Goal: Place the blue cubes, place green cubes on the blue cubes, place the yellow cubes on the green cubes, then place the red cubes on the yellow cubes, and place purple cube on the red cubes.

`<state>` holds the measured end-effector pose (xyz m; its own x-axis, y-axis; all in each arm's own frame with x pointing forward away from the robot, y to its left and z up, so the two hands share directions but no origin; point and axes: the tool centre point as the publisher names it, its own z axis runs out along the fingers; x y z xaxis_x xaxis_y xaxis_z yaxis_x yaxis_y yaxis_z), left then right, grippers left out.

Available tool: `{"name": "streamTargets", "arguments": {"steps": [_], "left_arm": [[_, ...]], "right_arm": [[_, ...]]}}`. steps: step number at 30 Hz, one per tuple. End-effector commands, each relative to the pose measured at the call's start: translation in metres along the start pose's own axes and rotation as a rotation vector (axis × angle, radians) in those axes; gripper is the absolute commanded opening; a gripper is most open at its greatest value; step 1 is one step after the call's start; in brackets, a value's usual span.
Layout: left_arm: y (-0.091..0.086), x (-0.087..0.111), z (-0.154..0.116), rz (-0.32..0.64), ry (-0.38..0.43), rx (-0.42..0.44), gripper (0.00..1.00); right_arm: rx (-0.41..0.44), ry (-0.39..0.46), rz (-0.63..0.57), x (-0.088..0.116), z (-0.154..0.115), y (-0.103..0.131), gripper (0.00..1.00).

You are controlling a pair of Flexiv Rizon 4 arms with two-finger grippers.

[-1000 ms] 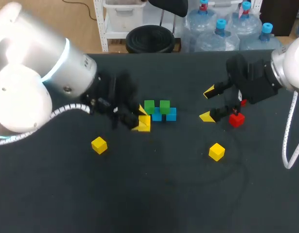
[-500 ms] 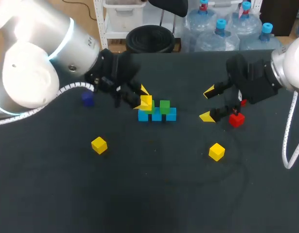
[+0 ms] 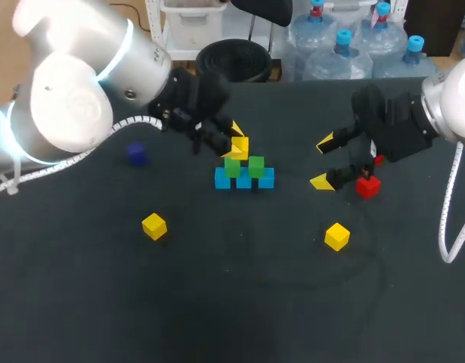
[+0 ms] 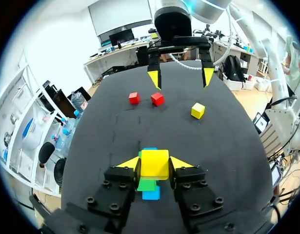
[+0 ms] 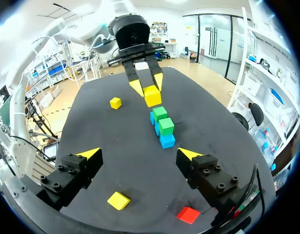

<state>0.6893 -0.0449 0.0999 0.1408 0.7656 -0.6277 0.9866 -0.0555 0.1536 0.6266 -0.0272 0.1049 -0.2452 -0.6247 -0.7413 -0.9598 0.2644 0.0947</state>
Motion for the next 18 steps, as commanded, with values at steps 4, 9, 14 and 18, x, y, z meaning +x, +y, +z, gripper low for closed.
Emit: {"name": "streamTargets", "arguments": {"steps": [4, 9, 14, 18], "left_arm": [[0.012, 0.000, 0.012, 0.003, -0.002, 0.019, 0.00], [0.015, 0.001, 0.015, 0.005, -0.002, 0.020, 0.00], [0.017, 0.002, 0.017, 0.001, -0.002, 0.021, 0.00], [0.018, 0.004, 0.020, -0.005, -0.001, 0.022, 0.00]], "right_arm": [[-0.001, -0.002, -0.001, 0.000, 0.000, 0.000, 1.00], [-0.001, -0.002, -0.001, 0.000, 0.000, 0.000, 1.00], [-0.001, -0.002, -0.001, 0.000, 0.000, 0.000, 1.00], [-0.001, -0.002, -0.001, 0.000, 0.000, 0.000, 1.00]]}}
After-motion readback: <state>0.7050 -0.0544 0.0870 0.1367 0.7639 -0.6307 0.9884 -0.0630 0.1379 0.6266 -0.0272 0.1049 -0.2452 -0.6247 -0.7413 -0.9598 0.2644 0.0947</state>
